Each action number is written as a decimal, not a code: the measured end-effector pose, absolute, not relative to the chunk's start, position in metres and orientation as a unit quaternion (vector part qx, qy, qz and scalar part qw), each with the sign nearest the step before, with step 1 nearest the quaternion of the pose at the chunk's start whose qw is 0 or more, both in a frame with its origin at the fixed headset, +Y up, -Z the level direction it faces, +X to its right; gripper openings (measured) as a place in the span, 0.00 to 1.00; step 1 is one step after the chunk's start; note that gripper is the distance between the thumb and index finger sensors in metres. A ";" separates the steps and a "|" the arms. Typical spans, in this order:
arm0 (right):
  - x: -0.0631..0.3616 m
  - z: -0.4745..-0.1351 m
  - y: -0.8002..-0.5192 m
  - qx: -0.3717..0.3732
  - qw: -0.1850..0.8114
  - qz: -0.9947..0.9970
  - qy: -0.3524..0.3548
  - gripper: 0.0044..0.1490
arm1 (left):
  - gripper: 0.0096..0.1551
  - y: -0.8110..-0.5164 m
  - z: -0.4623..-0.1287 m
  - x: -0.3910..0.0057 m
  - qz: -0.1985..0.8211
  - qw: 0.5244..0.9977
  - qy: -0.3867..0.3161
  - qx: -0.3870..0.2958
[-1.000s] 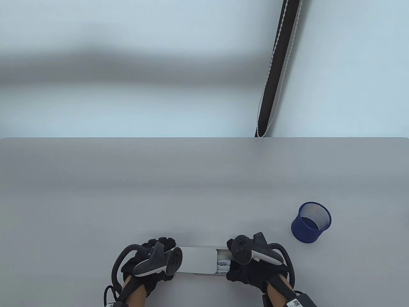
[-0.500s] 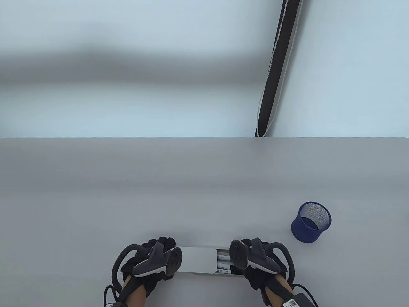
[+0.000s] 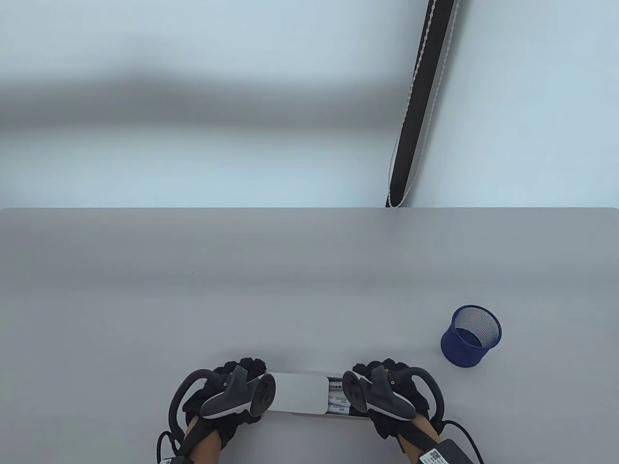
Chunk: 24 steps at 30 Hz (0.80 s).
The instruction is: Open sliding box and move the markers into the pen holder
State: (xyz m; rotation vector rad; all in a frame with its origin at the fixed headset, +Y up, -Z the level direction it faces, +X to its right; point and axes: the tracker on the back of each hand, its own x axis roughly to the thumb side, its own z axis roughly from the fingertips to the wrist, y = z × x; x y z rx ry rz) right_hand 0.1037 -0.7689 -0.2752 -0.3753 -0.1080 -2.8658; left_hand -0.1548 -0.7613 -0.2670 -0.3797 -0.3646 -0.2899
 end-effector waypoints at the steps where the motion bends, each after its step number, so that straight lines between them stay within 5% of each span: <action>1: 0.104 -0.275 -0.769 -0.131 0.124 -0.983 -0.034 0.43 | 0.50 -0.761 -0.267 -0.155 -0.143 0.955 -0.179 -0.187; 3: 0.104 -0.276 -0.769 -0.131 0.122 -0.984 -0.025 0.43 | 0.50 -0.761 -0.267 -0.155 -0.142 0.955 -0.179 -0.187; 4: 0.104 -0.276 -0.768 -0.132 0.120 -0.984 -0.023 0.52 | 0.50 -0.761 -0.267 -0.155 -0.141 0.956 -0.179 -0.187; 24: 0.100 -0.276 -0.765 -0.157 0.155 -0.975 -0.029 0.53 | 0.50 -0.762 -0.268 -0.156 -0.139 0.956 -0.178 -0.187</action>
